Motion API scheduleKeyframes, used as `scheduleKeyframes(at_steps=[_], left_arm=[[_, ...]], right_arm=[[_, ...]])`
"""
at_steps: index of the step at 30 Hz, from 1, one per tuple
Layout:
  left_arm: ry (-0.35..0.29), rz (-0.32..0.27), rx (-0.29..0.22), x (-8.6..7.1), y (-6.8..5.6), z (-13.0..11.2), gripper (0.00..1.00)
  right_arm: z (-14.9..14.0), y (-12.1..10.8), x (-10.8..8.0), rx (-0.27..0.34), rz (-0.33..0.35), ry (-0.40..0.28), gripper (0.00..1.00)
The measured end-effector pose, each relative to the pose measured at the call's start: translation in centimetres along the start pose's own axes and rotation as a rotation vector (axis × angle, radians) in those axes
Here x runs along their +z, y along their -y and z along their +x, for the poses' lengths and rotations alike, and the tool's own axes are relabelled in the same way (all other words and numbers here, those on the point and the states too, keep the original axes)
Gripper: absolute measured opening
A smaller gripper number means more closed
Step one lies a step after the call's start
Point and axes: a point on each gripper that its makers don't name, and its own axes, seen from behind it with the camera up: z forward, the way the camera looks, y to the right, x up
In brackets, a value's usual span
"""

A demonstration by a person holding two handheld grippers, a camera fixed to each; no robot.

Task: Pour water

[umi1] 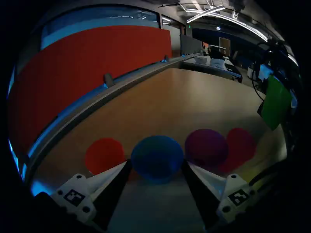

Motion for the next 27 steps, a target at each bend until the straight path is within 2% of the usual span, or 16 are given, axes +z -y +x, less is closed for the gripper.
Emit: scheduleKeyframes(at_steps=[11,27], left_arm=[[-0.003,-0.008,-0.013,0.63,-0.24,0.17,0.94],[-0.014,-0.006,-0.013,0.69,-0.13,0.39,0.88]], right_arm=[[-0.21,-0.1,-0.2,0.004,0.0,-0.002,0.91],[-0.08,-0.13,-0.17,0.008,-0.002,-0.004,0.91]])
